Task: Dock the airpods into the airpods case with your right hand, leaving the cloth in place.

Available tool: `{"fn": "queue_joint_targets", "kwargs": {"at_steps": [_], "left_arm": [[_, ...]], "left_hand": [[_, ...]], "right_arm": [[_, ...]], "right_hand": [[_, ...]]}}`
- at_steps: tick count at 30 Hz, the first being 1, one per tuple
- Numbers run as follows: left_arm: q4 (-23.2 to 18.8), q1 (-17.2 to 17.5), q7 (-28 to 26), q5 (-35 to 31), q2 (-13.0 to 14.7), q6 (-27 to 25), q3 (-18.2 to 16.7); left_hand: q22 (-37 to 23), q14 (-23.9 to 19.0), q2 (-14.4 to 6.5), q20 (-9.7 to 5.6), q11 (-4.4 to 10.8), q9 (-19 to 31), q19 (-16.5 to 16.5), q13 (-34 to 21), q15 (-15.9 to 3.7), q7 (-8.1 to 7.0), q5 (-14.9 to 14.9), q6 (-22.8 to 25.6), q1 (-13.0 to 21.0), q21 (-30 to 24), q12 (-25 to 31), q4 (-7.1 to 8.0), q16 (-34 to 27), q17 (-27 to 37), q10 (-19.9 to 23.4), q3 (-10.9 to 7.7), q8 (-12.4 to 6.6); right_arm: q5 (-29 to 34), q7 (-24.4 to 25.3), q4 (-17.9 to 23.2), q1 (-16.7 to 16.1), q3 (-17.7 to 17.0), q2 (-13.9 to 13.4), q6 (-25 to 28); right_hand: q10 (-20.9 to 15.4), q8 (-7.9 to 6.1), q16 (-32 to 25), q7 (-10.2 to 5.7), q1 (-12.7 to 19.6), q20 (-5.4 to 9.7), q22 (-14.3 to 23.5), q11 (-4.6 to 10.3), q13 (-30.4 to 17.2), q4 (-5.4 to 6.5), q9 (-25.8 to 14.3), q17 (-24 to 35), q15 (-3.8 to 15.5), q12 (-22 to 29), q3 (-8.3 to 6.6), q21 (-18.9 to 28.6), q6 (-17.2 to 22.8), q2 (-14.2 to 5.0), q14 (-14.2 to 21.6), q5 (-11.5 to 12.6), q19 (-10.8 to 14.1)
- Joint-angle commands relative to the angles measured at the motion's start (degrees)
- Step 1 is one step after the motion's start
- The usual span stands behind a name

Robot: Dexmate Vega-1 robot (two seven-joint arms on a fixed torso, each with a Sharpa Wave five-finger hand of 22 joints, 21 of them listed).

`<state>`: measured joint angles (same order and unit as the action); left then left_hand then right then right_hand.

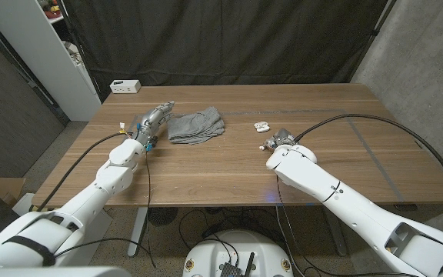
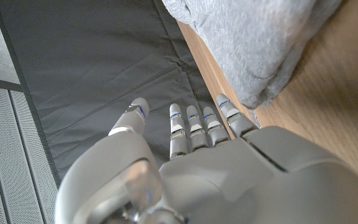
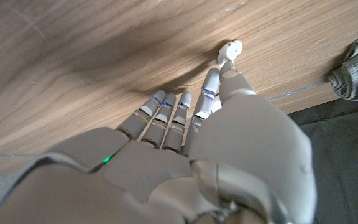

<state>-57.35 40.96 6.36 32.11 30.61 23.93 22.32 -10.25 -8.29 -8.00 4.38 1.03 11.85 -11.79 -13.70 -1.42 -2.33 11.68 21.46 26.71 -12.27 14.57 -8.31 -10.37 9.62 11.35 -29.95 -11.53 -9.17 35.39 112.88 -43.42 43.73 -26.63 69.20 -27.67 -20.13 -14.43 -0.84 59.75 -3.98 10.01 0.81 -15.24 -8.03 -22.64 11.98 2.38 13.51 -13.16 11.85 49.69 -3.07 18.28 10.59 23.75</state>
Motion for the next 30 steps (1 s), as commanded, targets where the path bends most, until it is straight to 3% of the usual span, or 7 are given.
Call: {"fn": "queue_joint_targets", "kwargs": {"at_steps": [1, 6, 8, 9, 11, 13, 30], "left_arm": [[-0.2, 0.3, 0.0, 0.0, 0.0, -0.4, 0.0], [0.6, -0.8, 0.3, -0.4, -0.3, -0.2, 0.4], [1.2, -1.3, 0.7, -0.5, -0.5, -0.1, 0.5], [1.9, -1.7, 1.2, -0.5, -0.7, 0.3, 0.6], [2.3, -2.1, 1.2, -0.6, -0.9, 0.2, 0.7], [3.0, -2.6, 1.7, -0.6, -1.1, 0.5, 0.8], [2.5, -2.0, 0.9, -0.3, -0.8, 0.1, 0.5]], "left_hand": [[-0.3, -0.4, -0.1, 0.01, 0.07, 0.2, -0.6, -0.3, -0.09, 0.34, 0.4, 0.1, -0.5, 0.2, -0.4, -0.18, 0.1, 0.1, 0.3, -0.37, 0.04], [-0.3, -0.4, -0.1, 0.01, 0.14, 0.2, -0.7, -0.3, -0.08, 0.24, 0.4, 0.1, -0.5, 0.2, -0.4, -0.18, 0.1, 0.1, 0.3, -0.38, 0.04], [-0.3, -0.4, -0.1, -0.03, 0.16, 0.2, -0.7, -0.3, -0.12, 0.13, 0.4, 0.2, -0.5, 0.2, -0.4, -0.18, 0.1, 0.1, 0.4, -0.38, 0.02], [-0.3, -0.4, -0.1, 0.01, 0.16, 0.2, -0.7, -0.3, -0.08, 0.14, 0.4, 0.1, -0.5, 0.2, -0.4, -0.18, 0.1, 0.1, 0.4, -0.38, 0.03], [-0.3, -0.4, -0.1, 0.01, 0.12, 0.2, -0.7, -0.3, -0.05, 0.12, 0.4, 0.2, -0.5, 0.2, -0.4, -0.19, 0.0, 0.1, 0.4, -0.38, 0.02], [-0.3, -0.4, -0.1, 0.03, 0.16, 0.2, -0.7, -0.3, 0.0, 0.09, 0.4, 0.1, -0.5, 0.2, -0.4, -0.19, 0.0, 0.1, 0.4, -0.39, 0.03], [-0.3, -0.4, -0.1, -0.02, 0.23, 0.2, -0.7, -0.3, -0.15, 0.09, 0.4, 0.2, -0.5, 0.3, -0.4, -0.2, 0.0, 0.1, 0.3, -0.46, 0.01]], "right_arm": [[-2.3, -3.5, 1.8, 1.1, 0.4, -1.6, 2.3], [-3.2, -3.1, 3.4, -0.3, -0.3, -1.2, 2.9], [-3.4, -3.2, 3.9, -0.8, -0.2, -1.6, 2.3], [-3.3, -3.2, 4.2, -1.0, 0.0, -2.0, 1.9], [-3.0, -2.9, 4.7, -1.4, 0.4, -2.6, 1.0], [-2.5, -2.7, 5.4, -1.7, 1.0, -3.6, -0.5], [2.5, -2.9, 2.2, -0.4, 5.7, -4.7, -5.3]], "right_hand": [[2.2, 2.82, 1.1, -1.02, -0.5, 0.0, 0.2, -0.06, -0.3, 0.05, 1.0, 0.0, 2.75, -0.7, 0.19, -0.4, -4.3, 0.62, -2.0, 0.2, -1.2], [4.9, 4.69, 1.7, 0.38, -1.6, -0.47, 0.2, -0.63, -0.4, 0.31, 2.0, 0.0, 2.05, -1.6, 0.6, -0.6, -6.6, 0.85, -3.6, 0.2, -1.9], [5.5, 5.94, 2.0, -4.82, -1.8, -0.57, 0.2, -0.58, -0.5, 0.05, 2.7, 0.0, 1.94, -1.4, 0.47, -0.6, -7.8, 0.91, -4.2, 0.3, -2.2], [5.7, 6.04, 2.0, -4.91, -1.9, -0.58, 0.2, -0.65, -0.5, 0.08, 2.8, 0.0, 1.98, -1.5, 0.52, -0.6, -7.9, 0.95, -4.3, 0.3, -2.4], [6.2, 6.58, 2.1, -1.24, -1.9, -0.59, 0.2, -0.49, -0.6, -0.05, 3.4, 0.1, 2.18, -1.5, 0.41, -0.5, -8.0, 0.84, -4.6, 0.4, -2.5], [6.4, 6.93, 2.1, -3.92, -2.0, -0.59, 0.2, -0.33, -0.6, -0.1, 3.6, 0.0, 2.31, -1.4, 0.36, -0.6, -8.3, 0.87, -4.7, 0.4, -2.7], [5.1, 5.87, 1.7, -6.38, 1.6, 0.9, 0.2, 2.45, -0.7, -1.78, 4.5, -0.2, 4.63, -0.7, -1.4, -0.3, -3.7, 1.62, -2.8, 1.1, -2.5]]}}
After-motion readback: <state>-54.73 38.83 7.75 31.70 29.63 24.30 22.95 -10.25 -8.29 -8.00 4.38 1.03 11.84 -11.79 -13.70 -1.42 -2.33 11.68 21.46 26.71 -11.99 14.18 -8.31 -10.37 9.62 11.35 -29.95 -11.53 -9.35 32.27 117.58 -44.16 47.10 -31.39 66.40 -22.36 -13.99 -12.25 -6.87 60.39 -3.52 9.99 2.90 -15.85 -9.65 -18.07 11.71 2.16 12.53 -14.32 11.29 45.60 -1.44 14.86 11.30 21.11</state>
